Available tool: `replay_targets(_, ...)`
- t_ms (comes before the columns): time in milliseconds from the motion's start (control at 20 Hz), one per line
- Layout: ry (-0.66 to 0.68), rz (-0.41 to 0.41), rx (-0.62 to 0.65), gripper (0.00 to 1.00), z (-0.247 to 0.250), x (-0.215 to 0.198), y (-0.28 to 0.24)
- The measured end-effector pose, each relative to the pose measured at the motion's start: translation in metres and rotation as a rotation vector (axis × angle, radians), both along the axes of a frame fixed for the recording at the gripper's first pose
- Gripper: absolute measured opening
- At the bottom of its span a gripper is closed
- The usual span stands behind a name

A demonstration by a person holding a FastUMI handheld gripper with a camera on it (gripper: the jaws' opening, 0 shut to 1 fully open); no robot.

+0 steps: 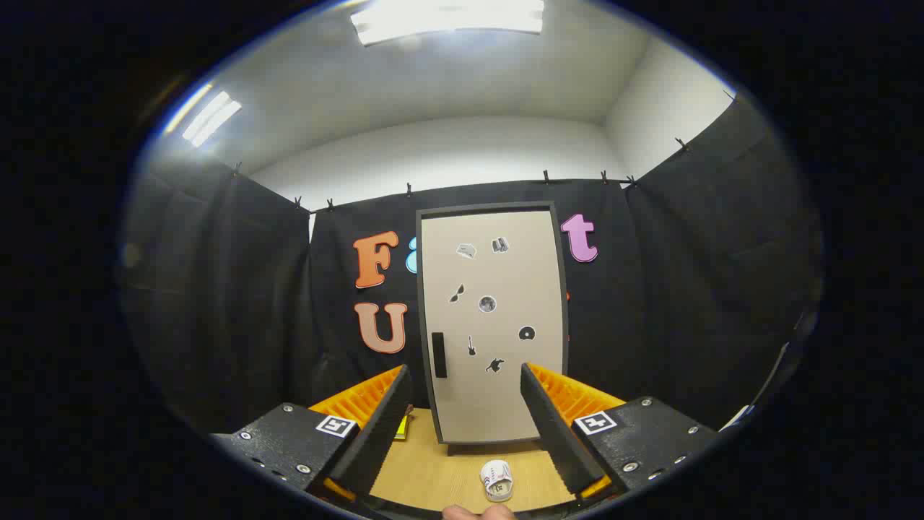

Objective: Open the shoe cabinet door, grab the shoes and put them into the shoe cabinet, then close the shoe cabinet door.

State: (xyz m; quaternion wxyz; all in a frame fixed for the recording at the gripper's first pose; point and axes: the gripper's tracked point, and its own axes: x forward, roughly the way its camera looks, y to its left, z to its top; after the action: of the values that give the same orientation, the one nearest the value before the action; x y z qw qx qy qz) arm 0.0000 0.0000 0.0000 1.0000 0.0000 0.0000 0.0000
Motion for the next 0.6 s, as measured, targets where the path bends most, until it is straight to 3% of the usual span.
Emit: replay_targets(600, 0.004, -0.019, -0.014, 0.94, -0.0005, 0.0021, -0.0013)
